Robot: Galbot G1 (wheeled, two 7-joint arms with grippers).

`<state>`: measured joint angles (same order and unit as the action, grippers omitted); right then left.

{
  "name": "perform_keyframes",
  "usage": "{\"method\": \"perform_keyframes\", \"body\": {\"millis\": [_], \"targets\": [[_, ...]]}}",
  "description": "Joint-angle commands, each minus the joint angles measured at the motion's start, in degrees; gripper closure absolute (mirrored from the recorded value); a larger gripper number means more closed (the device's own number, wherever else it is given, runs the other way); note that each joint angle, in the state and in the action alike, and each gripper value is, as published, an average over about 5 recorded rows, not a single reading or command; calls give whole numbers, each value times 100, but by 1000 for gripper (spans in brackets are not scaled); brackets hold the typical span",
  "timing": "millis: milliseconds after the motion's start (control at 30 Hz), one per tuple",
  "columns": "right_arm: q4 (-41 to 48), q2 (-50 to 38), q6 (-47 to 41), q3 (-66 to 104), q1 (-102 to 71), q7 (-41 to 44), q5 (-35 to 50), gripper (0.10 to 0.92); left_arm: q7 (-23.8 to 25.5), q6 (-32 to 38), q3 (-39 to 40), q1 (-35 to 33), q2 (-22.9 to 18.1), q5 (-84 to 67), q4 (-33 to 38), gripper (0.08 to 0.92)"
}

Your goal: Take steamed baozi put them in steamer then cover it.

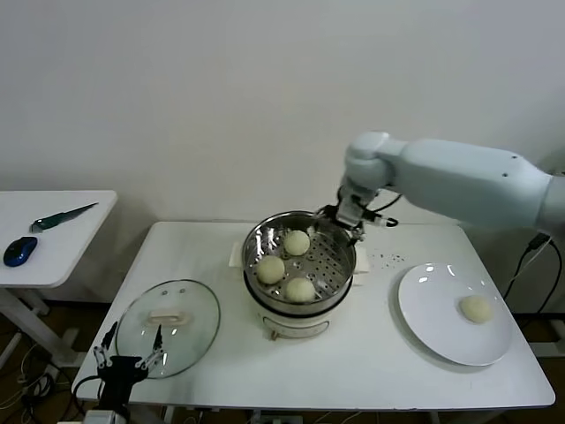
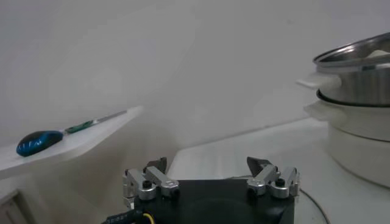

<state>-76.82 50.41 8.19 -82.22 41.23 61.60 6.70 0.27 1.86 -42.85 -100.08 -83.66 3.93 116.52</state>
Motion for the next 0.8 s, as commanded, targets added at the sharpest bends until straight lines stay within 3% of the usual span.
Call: {"method": "perform_keyframes", "body": {"millis": [33,300,500,800], "targets": [[294,-1881,-1899,-104,-191,226,1707,203,7,0,9,15,32,-4,-21,177],[1040,-2718,-1344,1862,-2605,472,205,203,0,-5,-8,43,63,-41,-123,177],[1871,-2531,-893,3222,-4033,557,-543,203,1,-53,-24,57,32,-13,-84,177],[2741,-1989,-465,4173,-4604,621,-1405,203,-1,-90,-43,23,-11,39,-65,177]]}}
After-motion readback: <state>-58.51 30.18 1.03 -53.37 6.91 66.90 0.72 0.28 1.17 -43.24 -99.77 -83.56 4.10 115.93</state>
